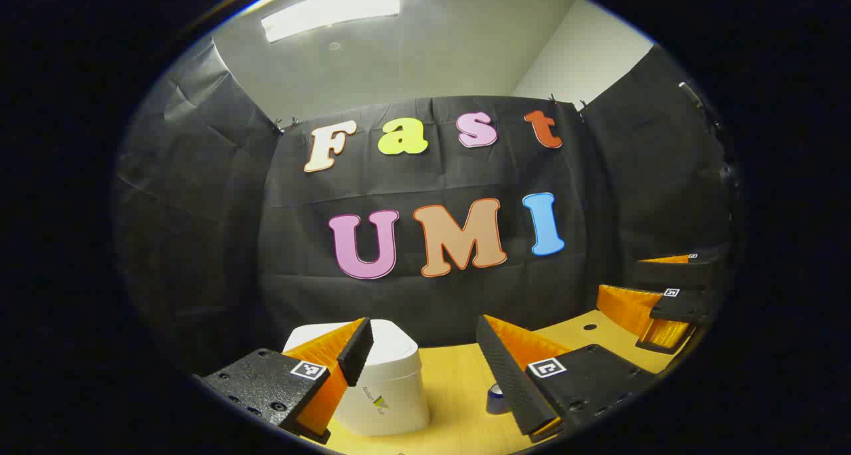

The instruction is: Press the lid of the desktop garbage bin to open it, pick up the crumpled paper on the desktop and throw it into the bin, then pick up the pop can on the desktop and drop it into the bin, and finally close the garbage bin lid.

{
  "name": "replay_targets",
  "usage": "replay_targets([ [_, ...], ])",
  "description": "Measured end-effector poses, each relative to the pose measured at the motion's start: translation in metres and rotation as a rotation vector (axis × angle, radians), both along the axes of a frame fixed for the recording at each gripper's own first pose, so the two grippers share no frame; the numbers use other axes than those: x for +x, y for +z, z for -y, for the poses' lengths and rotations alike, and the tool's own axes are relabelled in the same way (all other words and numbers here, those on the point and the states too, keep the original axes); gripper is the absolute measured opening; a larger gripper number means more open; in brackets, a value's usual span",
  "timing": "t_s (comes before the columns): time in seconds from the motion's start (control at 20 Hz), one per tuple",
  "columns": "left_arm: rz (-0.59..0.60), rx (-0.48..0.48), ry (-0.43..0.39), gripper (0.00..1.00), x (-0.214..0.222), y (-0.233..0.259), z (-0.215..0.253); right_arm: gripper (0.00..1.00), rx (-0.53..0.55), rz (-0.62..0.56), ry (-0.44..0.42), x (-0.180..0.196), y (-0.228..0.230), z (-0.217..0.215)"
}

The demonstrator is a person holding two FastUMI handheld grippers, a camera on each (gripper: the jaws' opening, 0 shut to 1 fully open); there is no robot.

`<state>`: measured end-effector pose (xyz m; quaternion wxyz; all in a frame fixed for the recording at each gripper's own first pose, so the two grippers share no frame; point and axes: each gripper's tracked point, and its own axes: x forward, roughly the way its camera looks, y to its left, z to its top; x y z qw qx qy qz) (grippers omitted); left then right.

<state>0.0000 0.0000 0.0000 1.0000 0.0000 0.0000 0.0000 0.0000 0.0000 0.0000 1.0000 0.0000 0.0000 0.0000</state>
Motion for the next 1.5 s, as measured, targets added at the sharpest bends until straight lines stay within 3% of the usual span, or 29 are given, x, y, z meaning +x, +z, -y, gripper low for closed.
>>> replay_targets([
  [0.4,0.061,-0.021,-0.070,0.94,-0.002,0.010,-0.015,0.98,0.024,0.072,-0.098,-0.029,0.011,-0.031],
  [0.6,0.040,-0.041,-0.079,0.94,-0.003,0.008,-0.002,0.98,0.018,0.015,-0.087,-0.026,0.007,-0.022],
  [0.9,0.022,-0.066,-0.028,0.94,-0.002,0.008,0.002,0.98,0.064,-0.048,-0.060,-0.019,-0.002,-0.008],
  [1.1,-0.003,-0.090,0.007,0.94,0.001,0.000,0.002,0.98,0.034,-0.043,-0.037,-0.020,0.001,-0.003],
  [1.45,-0.005,-0.039,0.085,0.94,0.001,0.003,-0.015,0.98,0.025,-0.030,0.005,-0.013,0.001,-0.002],
  [1.5,-0.006,-0.035,0.098,0.99,0.002,0.003,-0.019,0.98,0.020,-0.034,0.009,-0.012,0.001,-0.001],
])
